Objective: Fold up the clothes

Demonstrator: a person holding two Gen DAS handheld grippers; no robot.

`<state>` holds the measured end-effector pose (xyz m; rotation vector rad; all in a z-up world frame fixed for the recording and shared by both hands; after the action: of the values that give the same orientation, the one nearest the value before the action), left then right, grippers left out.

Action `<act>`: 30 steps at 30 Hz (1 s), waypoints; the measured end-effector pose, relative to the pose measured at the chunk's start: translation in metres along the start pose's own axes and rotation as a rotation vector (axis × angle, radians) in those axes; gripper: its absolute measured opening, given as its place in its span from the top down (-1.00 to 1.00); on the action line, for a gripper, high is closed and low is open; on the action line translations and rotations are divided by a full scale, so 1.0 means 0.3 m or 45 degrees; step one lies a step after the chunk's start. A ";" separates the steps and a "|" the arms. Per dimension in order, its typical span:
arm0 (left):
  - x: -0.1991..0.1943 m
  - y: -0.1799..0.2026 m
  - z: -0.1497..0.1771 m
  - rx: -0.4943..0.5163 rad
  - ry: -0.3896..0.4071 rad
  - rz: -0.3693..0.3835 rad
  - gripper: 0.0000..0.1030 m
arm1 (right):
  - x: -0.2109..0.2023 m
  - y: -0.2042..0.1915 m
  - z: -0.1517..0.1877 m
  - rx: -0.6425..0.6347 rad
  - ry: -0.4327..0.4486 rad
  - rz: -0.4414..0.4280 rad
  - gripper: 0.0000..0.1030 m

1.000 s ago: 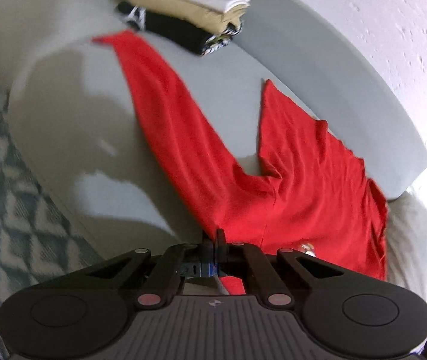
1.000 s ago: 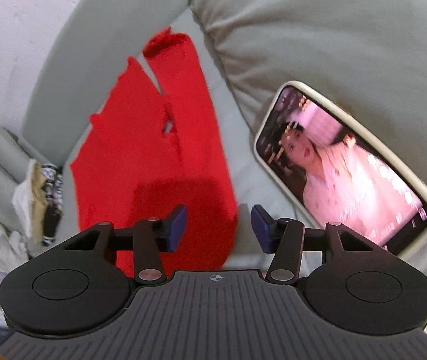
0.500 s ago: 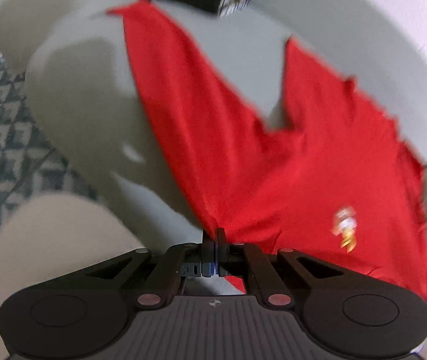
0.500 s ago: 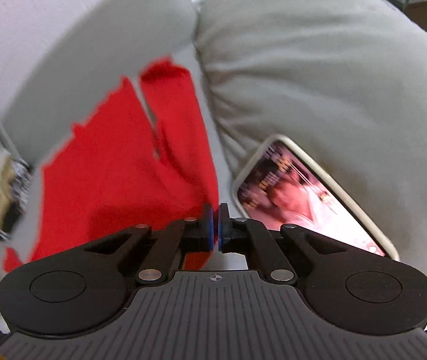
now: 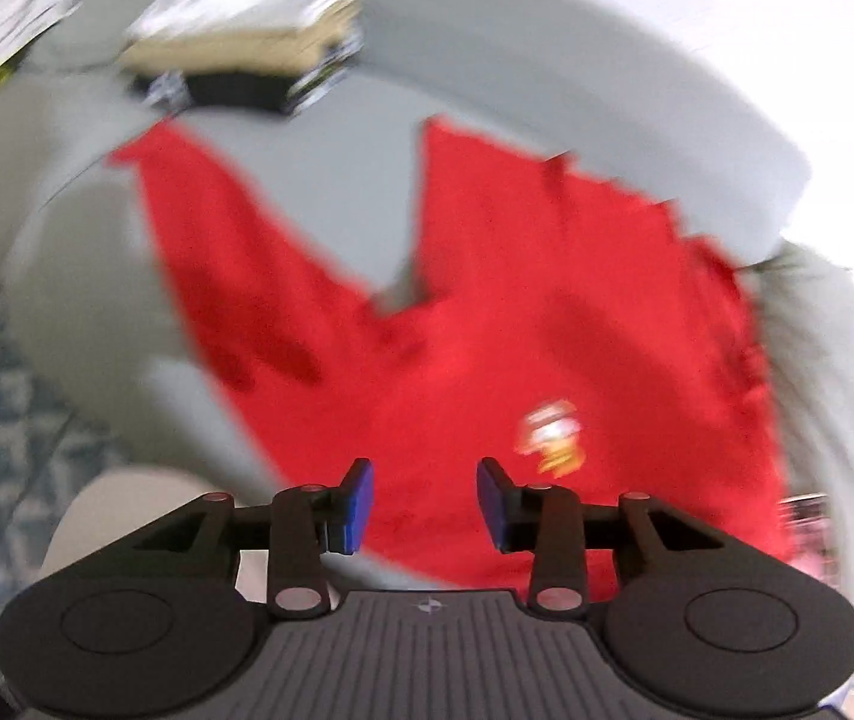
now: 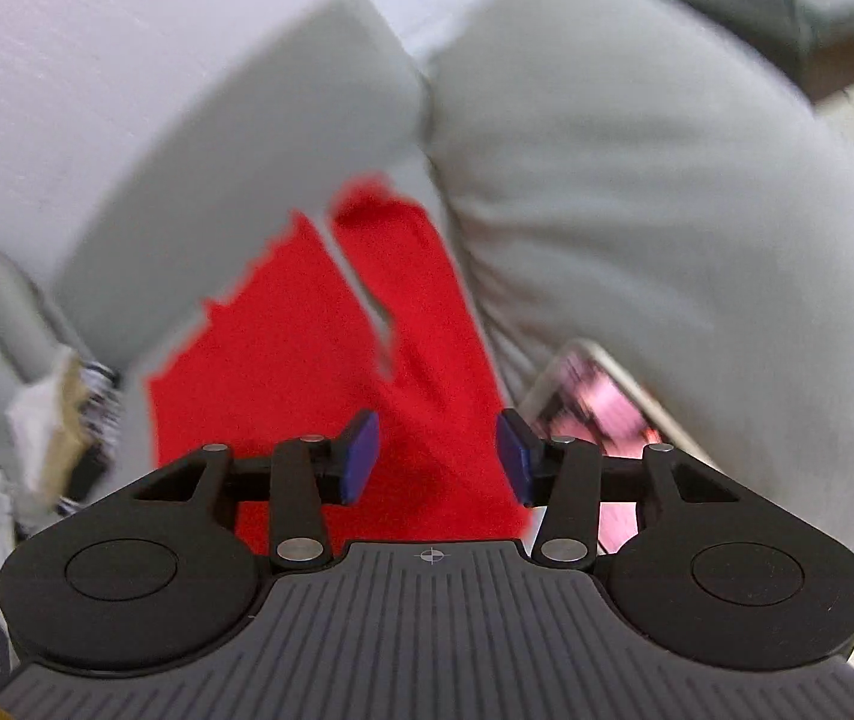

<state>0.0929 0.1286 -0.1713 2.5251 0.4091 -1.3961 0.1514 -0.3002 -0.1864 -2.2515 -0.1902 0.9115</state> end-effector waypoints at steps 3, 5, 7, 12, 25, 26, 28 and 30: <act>-0.074 0.110 -0.068 0.054 0.079 0.110 0.27 | -0.072 -0.125 -0.087 -0.087 0.062 -0.071 0.02; -0.127 0.193 -0.136 0.107 0.168 0.141 0.27 | -0.095 -0.197 -0.137 -0.152 0.078 -0.110 0.00; -0.163 0.257 -0.201 0.164 0.259 0.140 0.26 | -0.105 -0.258 -0.190 -0.213 0.086 -0.140 -0.02; -0.134 0.426 -0.321 0.251 0.329 0.145 -0.05 | -0.032 -0.313 -0.306 -0.334 0.069 -0.115 -0.02; 0.413 0.814 -0.418 0.423 0.196 0.236 -0.54 | 0.663 -0.215 -0.454 -0.292 -0.203 -0.056 -0.18; 0.448 0.823 -0.424 0.413 0.193 0.271 -0.51 | 0.723 -0.202 -0.478 -0.306 -0.201 -0.035 -0.18; 0.504 0.806 -0.420 0.355 0.155 0.307 -0.42 | 0.845 -0.154 -0.524 -0.321 -0.212 0.019 -0.18; 0.559 0.790 -0.417 0.296 0.117 0.343 -0.35 | 0.966 -0.099 -0.564 -0.313 -0.234 0.071 -0.13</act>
<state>0.3592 -0.0300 -0.2340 2.7090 -0.0844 -1.2929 0.4816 -0.2634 -0.2417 -2.4053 -0.3400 1.1816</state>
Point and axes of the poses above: each gripper's, at about its wrist camera, not at the fingertips, and x roughly the way its jaws point, y to its right, z to its underside, the point moved 10 cm from there along x, roughly the way its jaws point, and after that the axes turned 14 degrees about -z, right-handed, at the moved point
